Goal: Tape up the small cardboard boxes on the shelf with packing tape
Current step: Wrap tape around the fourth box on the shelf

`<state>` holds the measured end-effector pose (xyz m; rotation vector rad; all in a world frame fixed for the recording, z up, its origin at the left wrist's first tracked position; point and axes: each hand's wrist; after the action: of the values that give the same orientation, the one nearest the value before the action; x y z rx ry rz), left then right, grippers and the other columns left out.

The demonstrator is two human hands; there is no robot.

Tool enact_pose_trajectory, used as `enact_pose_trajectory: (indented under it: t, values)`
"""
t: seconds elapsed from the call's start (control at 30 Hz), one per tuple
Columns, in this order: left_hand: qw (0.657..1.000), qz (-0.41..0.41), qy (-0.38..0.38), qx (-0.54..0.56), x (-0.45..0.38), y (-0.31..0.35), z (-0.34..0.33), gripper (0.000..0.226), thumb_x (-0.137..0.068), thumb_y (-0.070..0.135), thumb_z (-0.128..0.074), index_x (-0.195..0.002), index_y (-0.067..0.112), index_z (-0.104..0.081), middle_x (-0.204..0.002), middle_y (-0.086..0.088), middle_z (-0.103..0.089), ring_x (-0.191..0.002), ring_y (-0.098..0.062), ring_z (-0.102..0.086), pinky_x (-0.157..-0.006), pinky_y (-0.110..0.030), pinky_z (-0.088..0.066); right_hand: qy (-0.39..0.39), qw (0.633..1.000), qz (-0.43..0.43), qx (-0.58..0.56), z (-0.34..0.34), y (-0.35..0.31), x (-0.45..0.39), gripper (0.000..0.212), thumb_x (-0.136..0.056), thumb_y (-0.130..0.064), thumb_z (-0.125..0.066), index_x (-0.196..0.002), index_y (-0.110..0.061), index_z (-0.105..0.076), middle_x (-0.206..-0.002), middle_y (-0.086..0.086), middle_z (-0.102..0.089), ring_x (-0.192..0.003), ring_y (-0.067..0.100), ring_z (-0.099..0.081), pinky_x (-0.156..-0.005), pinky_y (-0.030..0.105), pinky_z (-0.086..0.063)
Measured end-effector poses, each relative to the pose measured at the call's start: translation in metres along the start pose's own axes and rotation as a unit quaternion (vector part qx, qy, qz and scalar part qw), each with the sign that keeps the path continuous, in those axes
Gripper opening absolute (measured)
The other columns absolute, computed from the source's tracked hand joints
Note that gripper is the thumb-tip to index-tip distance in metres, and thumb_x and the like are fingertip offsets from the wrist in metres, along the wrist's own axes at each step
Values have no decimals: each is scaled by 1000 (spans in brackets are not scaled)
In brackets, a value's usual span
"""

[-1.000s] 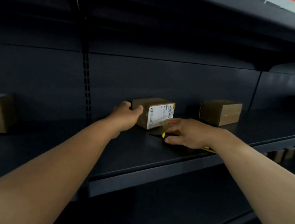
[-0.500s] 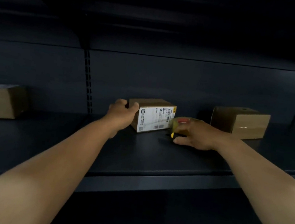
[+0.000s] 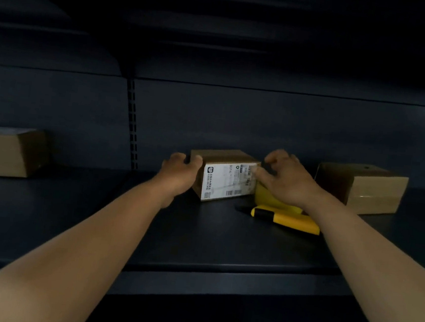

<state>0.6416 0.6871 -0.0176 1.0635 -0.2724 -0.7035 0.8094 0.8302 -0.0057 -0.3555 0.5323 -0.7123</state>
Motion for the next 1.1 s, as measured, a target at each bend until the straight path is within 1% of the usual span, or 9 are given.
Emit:
enact_pose_trajectory:
  t: [0.07, 0.17, 0.3, 0.5, 0.6, 0.7, 0.93, 1.03, 1.1]
  values:
    - [1000, 4, -17, 2, -1, 1, -1, 61, -96, 54, -36, -140, 12, -39, -139, -8, -46, -119, -21, -47, -90, -28, -37, -8, 999, -23, -36, -4, -5, -7, 71, -87, -58, -50, -144, -21, -29, -146, 9, -35, -134, 26, -37, -109, 47, -33]
    - [999, 18, -37, 10, -2, 4, -1, 60, -98, 52, -34, -137, 8, -43, -133, -9, -51, -108, -19, -50, -89, -27, -38, -31, 998, -51, -13, -11, -14, -18, 81, -87, -64, -39, -150, -18, -15, -152, 7, -31, -138, 29, -31, -112, 51, -24]
    - [997, 41, -50, 39, -3, 5, -3, 61, -99, 53, -31, -136, 7, -46, -136, -11, -51, -117, -24, -50, -105, -36, -39, -57, 991, -97, 69, -17, -33, -24, 70, -94, -61, -23, -142, -11, -29, -144, 7, -43, -134, 29, -36, -112, 52, -15]
    - [987, 78, -72, 118, -8, 1, 5, 56, -98, 57, -26, -120, 15, -56, -124, -8, -62, -107, -18, -55, -100, -34, -43, -57, 991, -72, 98, -26, -55, -22, 64, -96, -58, -17, -131, -12, -45, -137, 6, -49, -128, 25, -42, -112, 51, -11]
    - [979, 103, -55, 170, -12, -3, 19, 59, -94, 64, -28, -113, 17, -58, -109, -6, -68, -107, -21, -60, -102, -41, -45, -57, 993, -65, 84, -31, -67, -21, 62, -97, -56, -18, -126, -10, -47, -128, 8, -55, -121, 25, -48, -112, 48, -17]
    - [970, 111, -56, 209, -11, -5, 35, 51, -94, 61, -35, -110, 18, -58, -100, -6, -69, -100, -21, -62, -96, -41, -50, -44, 997, -62, -4, -38, -75, -21, 65, -96, -55, -29, -133, -3, -39, -132, 13, -51, -118, 28, -50, -104, 39, -36]
    - [966, 60, -12, 253, -8, -11, 68, 21, -87, 27, -66, -102, 13, -61, -95, -6, -68, -95, -19, -61, -101, -40, -45, 36, 976, -43, -211, -46, -95, -16, 45, -94, -46, -45, -119, -8, -47, -113, 7, -56, -93, 18, -56, -75, 29, -44]
    - [965, 14, -6, 260, -10, -23, 79, 54, -77, 17, -76, -122, 10, -47, -117, -7, -60, -102, -18, -59, -95, -33, -47, 53, 947, -40, -313, -50, -101, -10, 43, -93, -46, -48, -120, -12, -47, -112, 2, -55, -82, 8, -50, -63, 22, -38]
    - [964, -12, -30, 265, -9, -32, 85, 85, -71, 12, -80, -139, 15, -30, -132, 0, -51, -114, -18, -53, -99, -32, -43, 57, 935, -40, -349, -53, -104, -6, 50, -93, -49, -46, -130, -15, -44, -117, -3, -51, -93, 9, -48, -74, 22, -37]
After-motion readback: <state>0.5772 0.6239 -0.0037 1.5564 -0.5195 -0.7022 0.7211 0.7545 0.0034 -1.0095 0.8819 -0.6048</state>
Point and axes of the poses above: each hand's wrist, its own x-axis away from the middle knuckle, its own z-axis out of the back of the hand, y = z × x
